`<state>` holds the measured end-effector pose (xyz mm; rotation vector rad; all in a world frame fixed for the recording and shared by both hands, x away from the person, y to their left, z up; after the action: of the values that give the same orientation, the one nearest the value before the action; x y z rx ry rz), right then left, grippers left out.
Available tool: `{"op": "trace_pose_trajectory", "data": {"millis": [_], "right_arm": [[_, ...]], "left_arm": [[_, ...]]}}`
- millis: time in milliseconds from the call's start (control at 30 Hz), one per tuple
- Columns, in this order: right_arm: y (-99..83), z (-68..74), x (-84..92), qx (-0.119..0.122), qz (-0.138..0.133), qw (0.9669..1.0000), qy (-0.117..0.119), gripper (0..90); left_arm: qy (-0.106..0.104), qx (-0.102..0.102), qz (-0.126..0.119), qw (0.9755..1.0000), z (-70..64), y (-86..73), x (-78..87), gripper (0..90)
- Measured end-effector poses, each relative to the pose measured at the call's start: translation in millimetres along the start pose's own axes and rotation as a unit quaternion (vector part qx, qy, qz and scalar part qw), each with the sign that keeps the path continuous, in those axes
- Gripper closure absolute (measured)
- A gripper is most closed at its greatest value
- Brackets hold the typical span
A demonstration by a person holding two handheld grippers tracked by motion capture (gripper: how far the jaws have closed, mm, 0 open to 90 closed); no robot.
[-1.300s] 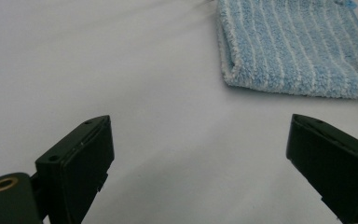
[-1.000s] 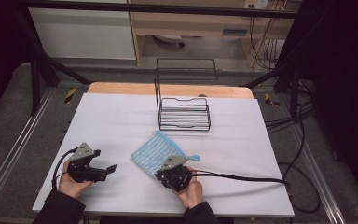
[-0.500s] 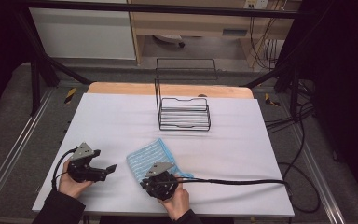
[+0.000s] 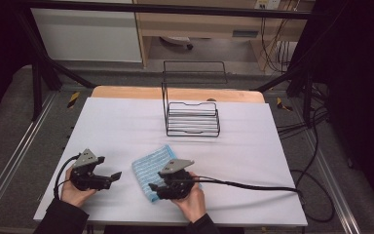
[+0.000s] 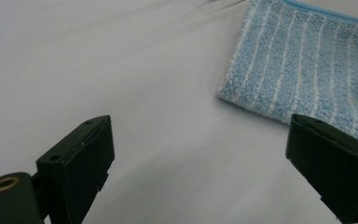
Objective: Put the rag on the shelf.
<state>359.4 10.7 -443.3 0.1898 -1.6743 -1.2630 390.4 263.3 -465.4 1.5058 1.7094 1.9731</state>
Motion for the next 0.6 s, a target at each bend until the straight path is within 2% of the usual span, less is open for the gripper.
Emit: {"op": "trace_pose_trajectory", "data": {"millis": [33,67,100,133,167,200,233,400,600], "right_arm": [[0.8,-19.2,6.5,-0.007,-0.003,0.9997,-0.025,47.4],[0.8,-19.2,6.5,-0.007,-0.003,0.9997,-0.025,47.4],[-3.3,-38.6,10.6,-0.013,0.006,0.9987,-0.048,47.2],[-6.5,-46.9,11.9,-0.015,0.011,0.9982,-0.057,47.1],[-6.5,-46.9,11.9,-0.015,0.011,0.9982,-0.057,47.1],[-14.4,-60.7,13.4,-0.023,0.019,0.9973,-0.068,46.4],[-18.7,-66.3,13.8,-0.029,0.024,0.9968,-0.070,46.3],[-38.7,-80.3,7.6,-0.049,0.047,0.9958,-0.061,45.9],[-43.6,-80.9,1.8,-0.058,0.045,0.9964,-0.042,48.2]], "left_arm": [[0.000,0.000,0.000,1.0000,-0.1,0.0,-0.1,7.7],[0.000,0.000,0.000,1.0000,-0.1,0.0,-0.2,7.7],[0.000,0.000,0.001,1.0000,0.0,0.0,-0.4,7.7],[0.000,-0.001,0.002,1.0000,0.0,-0.2,-0.5,7.7],[0.000,-0.001,0.002,1.0000,0.0,-0.2,-0.5,7.7],[0.000,-0.001,0.003,1.0000,0.0,-0.2,-0.7,7.7],[0.000,-0.001,0.003,1.0000,0.0,-0.2,-0.8,7.7],[-0.001,0.000,0.004,1.0000,-0.4,-0.3,-1.2,7.7],[-0.001,-0.001,0.005,1.0000,-0.5,-0.5,-1.3,7.8]]}}
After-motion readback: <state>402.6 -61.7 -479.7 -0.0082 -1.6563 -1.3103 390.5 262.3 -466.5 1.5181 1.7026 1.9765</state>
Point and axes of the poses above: each handheld gripper's, and its own axes: x roughly backward along the jaws, y roughly out of its top, z roughly to its left, the point moved 5 cm from there along -x, roughly forward along the jaws, and after that the axes turned 8 degrees about -y, right-handed, at the moved point
